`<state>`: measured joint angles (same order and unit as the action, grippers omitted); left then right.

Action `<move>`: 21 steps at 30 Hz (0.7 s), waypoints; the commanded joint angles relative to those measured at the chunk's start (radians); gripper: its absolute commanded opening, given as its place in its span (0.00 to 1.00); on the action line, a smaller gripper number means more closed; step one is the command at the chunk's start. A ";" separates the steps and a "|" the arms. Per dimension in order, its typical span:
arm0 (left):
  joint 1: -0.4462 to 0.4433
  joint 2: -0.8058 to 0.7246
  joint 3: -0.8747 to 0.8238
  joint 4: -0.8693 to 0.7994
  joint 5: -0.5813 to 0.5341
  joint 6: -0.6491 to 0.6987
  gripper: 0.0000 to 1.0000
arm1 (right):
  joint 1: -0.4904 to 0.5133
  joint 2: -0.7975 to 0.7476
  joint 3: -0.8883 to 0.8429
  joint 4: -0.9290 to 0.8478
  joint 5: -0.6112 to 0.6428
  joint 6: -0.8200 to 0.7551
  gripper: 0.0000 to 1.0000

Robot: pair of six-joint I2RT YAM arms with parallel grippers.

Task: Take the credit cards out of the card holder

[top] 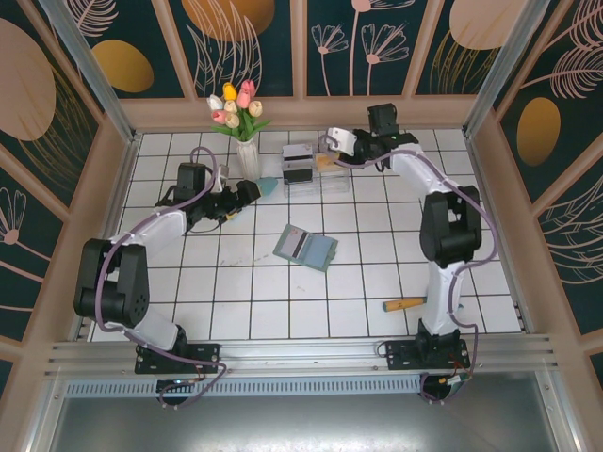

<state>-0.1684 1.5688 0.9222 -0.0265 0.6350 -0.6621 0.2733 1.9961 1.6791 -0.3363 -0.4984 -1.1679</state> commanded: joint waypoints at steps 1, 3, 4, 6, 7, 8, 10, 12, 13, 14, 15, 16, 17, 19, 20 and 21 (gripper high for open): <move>0.004 -0.049 -0.025 0.007 -0.031 0.016 0.99 | 0.040 -0.169 -0.127 0.112 0.010 0.239 0.40; 0.000 -0.060 -0.036 0.011 -0.039 0.015 0.98 | 0.080 -0.249 -0.227 0.184 0.082 0.332 0.41; -0.005 -0.065 -0.040 0.011 -0.045 0.015 0.98 | 0.103 -0.293 -0.286 0.228 0.124 0.406 0.43; -0.020 -0.073 -0.048 0.009 -0.060 0.015 0.98 | 0.143 -0.364 -0.356 0.264 0.167 0.563 0.44; -0.030 -0.075 -0.053 0.008 -0.068 0.015 0.98 | 0.163 -0.400 -0.391 0.268 0.187 0.643 0.44; -0.041 -0.076 -0.057 0.008 -0.074 0.015 0.98 | 0.186 -0.429 -0.417 0.276 0.224 0.711 0.44; -0.066 -0.075 -0.062 0.010 -0.086 0.015 0.99 | 0.236 -0.497 -0.485 0.297 0.320 0.903 0.46; -0.095 -0.065 -0.065 0.011 -0.103 0.015 0.99 | 0.264 -0.535 -0.513 0.262 0.394 1.093 0.48; -0.108 -0.055 -0.063 0.010 -0.110 0.015 0.98 | 0.265 -0.550 -0.529 0.237 0.396 1.193 0.48; -0.118 -0.045 -0.062 0.011 -0.112 0.015 0.99 | 0.268 -0.562 -0.542 0.210 0.403 1.271 0.47; -0.131 -0.032 -0.061 0.013 -0.113 0.016 0.99 | 0.268 -0.571 -0.554 0.176 0.419 1.369 0.47; -0.143 -0.022 -0.060 0.013 -0.115 0.020 0.98 | 0.268 -0.579 -0.571 0.153 0.425 1.443 0.46; -0.154 -0.009 -0.059 0.014 -0.122 0.022 0.98 | 0.268 -0.589 -0.596 0.135 0.427 1.506 0.46; -0.171 0.008 -0.061 0.018 -0.133 0.015 0.99 | 0.302 -0.614 -0.651 0.128 0.438 1.624 0.47; -0.178 0.015 -0.066 0.028 -0.135 0.010 0.99 | 0.316 -0.627 -0.686 0.138 0.443 1.689 0.47; -0.186 0.020 -0.071 0.036 -0.133 0.003 0.98 | 0.332 -0.643 -0.720 0.151 0.456 1.759 0.47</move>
<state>-0.3382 1.5681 0.8669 -0.0254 0.5236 -0.6613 0.5640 1.3956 1.0336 -0.1474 -0.0986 0.2764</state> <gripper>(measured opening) 0.985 0.469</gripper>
